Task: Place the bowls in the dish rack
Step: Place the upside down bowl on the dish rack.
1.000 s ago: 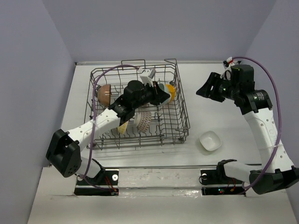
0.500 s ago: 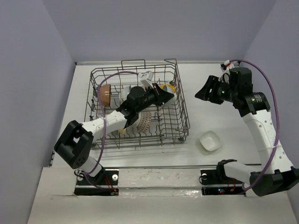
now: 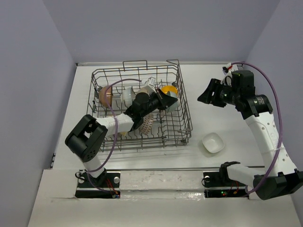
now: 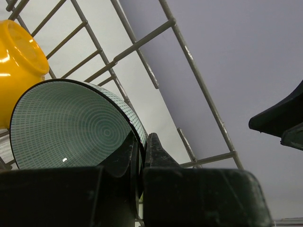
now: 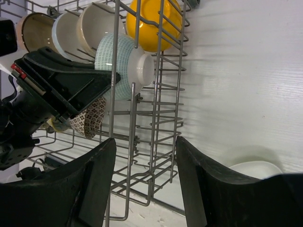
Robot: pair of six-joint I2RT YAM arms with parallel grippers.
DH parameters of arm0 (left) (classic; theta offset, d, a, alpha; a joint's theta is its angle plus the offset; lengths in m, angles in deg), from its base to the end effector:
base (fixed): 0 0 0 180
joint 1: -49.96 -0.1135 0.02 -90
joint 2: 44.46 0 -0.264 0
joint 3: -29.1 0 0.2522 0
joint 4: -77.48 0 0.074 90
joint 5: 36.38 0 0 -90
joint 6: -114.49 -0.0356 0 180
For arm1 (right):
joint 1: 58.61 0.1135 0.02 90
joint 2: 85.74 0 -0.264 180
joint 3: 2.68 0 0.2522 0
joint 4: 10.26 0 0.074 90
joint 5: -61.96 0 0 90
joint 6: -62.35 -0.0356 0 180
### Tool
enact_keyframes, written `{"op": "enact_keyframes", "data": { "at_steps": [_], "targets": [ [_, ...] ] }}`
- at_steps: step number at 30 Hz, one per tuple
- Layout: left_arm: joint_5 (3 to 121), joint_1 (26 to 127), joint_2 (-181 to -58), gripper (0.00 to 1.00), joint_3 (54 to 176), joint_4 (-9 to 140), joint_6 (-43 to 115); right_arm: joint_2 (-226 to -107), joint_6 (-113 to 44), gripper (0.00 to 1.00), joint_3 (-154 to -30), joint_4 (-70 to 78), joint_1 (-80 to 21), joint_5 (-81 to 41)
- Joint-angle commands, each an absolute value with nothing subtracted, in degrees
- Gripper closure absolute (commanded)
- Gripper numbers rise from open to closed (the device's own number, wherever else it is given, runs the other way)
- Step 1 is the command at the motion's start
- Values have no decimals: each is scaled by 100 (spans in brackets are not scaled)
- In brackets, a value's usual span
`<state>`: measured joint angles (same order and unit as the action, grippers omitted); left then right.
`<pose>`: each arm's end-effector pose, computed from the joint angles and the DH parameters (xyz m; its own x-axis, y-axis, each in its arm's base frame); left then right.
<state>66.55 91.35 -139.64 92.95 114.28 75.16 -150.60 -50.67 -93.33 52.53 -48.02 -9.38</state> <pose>0.2704 -0.2489 0.2556 -0.5824 -0.4916 -0.6474 0.5696 0.3213 -0.7565 0.2151 0.0518 0.3974 -0.7108 0.2440 -0.6597 -0.1601 0.8572 0.4895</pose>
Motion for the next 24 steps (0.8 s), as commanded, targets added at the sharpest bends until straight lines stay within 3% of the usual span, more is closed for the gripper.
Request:
{"op": "enact_keyframes", "data": {
  "at_steps": [1, 24],
  "targets": [
    [6566, 9118, -13912, 100, 9261, 12523, 7696, -14875, -4944, 41, -9291, 5043, -4771, -896],
    [6601, 9127, -14167, 100, 9015, 12770, 7942, -14858, -4962, 41, -9089, 4929, -4771, -896]
  ]
}}
